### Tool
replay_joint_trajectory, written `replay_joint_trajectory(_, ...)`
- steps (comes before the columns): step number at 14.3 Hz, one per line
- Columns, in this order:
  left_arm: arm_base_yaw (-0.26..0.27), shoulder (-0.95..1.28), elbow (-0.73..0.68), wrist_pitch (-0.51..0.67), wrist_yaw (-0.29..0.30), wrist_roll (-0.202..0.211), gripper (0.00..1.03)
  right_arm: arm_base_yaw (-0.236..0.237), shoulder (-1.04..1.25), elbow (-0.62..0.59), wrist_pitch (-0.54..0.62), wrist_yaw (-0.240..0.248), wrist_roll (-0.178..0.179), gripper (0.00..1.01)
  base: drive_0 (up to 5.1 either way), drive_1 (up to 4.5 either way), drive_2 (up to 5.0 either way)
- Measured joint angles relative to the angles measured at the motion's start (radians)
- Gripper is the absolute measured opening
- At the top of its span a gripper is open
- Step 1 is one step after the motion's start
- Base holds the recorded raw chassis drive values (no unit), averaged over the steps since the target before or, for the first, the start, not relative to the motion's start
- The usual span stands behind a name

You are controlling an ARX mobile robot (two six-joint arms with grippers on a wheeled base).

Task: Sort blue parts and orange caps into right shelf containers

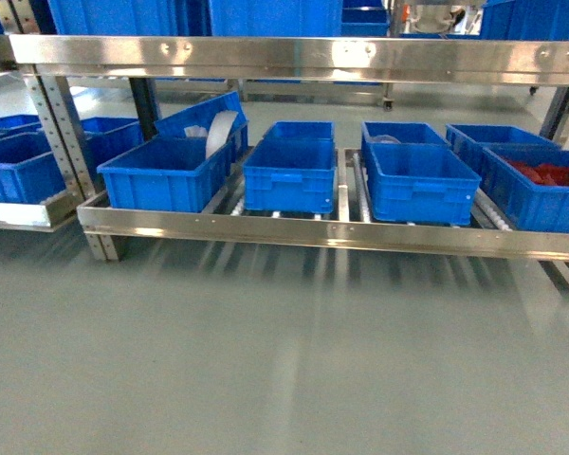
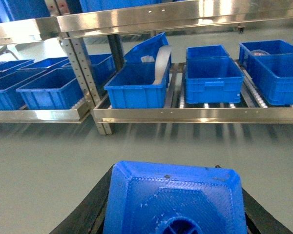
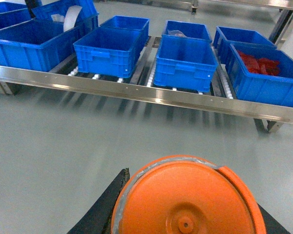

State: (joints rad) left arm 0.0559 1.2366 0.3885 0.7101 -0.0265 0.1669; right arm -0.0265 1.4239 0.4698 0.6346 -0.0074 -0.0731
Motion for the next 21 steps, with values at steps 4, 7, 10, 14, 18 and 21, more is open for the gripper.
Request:
replay_joint_trajectory(4,0.0,0.0,0.0,0.0,0.001,0.0,0.45,-0.001,0.0,0.0,0.0,0.001,0.0,0.44,-1.6,-1.57,-1.6)
replay_joint_trajectory(7,0.0,-0.005,-0.002,-0.004,0.0,0.0,0.45,0.0,-0.003,-0.001,-0.005,0.003,0.0,0.44,-1.6,-1.57,-1.6)
replay_joint_trajectory(10,0.0,-0.005,-0.002,-0.001,0.0,0.0,0.45,0.0,-0.003,-0.001,-0.001,0.003,0.0,0.44,-1.6,-1.57,-1.6)
replay_joint_trajectory(14,0.0,-0.005,-0.002,-0.001,0.0,0.0,0.44,0.0,-0.003,-0.001,-0.005,0.002,0.0,0.44,-0.8,1.13,-2.7)
replay_joint_trajectory(18,0.005,-0.005,-0.002,0.002,0.0,0.0,0.44,0.0,-0.003,0.0,-0.002,-0.001,0.0,0.44,1.2,3.05,-4.5)
replay_joint_trajectory(21,-0.001,-0.005,-0.002,0.002,0.001,0.0,0.44,-0.001,-0.003,0.0,0.0,0.003,0.0,0.44,2.5,2.27,-5.1)
